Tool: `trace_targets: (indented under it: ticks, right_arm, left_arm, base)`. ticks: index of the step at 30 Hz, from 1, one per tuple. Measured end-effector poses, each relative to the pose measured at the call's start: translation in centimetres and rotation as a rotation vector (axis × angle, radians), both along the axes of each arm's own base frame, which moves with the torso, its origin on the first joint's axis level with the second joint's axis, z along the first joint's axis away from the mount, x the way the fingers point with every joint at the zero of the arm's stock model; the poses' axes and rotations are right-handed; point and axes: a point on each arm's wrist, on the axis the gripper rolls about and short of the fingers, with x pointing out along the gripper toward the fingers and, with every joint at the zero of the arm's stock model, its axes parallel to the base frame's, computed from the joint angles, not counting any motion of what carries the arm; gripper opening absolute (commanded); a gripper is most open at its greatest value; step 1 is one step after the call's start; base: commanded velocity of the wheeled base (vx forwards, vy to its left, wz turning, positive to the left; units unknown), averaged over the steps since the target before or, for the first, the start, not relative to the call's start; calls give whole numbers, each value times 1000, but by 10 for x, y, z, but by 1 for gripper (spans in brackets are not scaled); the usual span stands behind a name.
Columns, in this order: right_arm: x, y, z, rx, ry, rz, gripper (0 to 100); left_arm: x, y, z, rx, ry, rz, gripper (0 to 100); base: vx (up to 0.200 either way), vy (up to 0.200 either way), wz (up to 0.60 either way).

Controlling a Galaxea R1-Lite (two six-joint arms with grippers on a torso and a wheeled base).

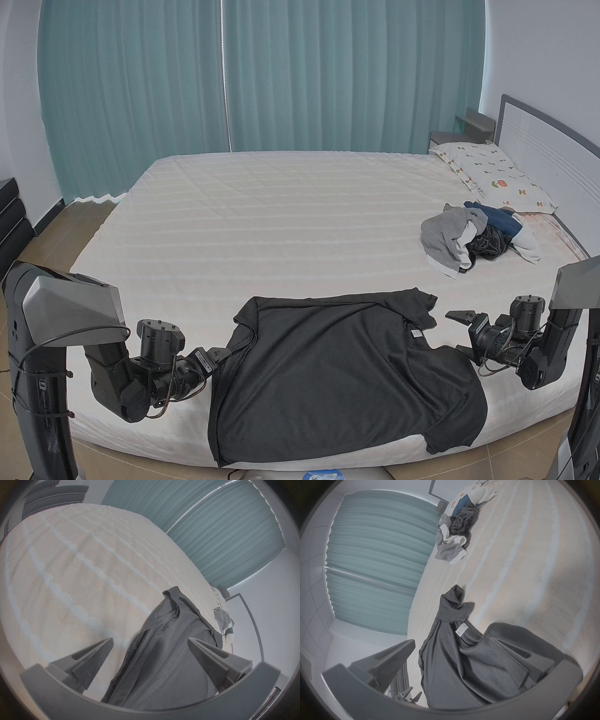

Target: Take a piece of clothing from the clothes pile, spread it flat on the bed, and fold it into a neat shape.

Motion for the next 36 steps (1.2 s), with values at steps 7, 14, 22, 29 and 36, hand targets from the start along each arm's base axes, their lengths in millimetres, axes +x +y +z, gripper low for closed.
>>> trace_targets:
  ticks: [7, 14, 22, 29, 36]
  right_arm:
    - [0, 1, -2, 0, 4, 3, 100]
    - [0, 1, -2, 0, 6, 2, 100]
    - [0, 1, -3, 0, 7, 3, 100]
    - [-1, 1, -3, 0, 10, 2, 100]
    - [-1, 1, -3, -1, 11, 2, 100]
  left_arm:
    - [-2, -1, -1, 3, 8, -5, 100]
    - [-3, -1, 1, 11, 2, 5, 100]
    - [8, 1, 17, 0, -66, 21, 100]
    - [34, -1, 26, -17, -150, 36, 100]
    - [79, 1, 27, -15, -199, 66, 100]
  base:
    - [0, -171, 0]
    - [0, 0, 0]
    - [0, 0, 0]
    - [0, 0, 0]
    - [0, 0, 0]
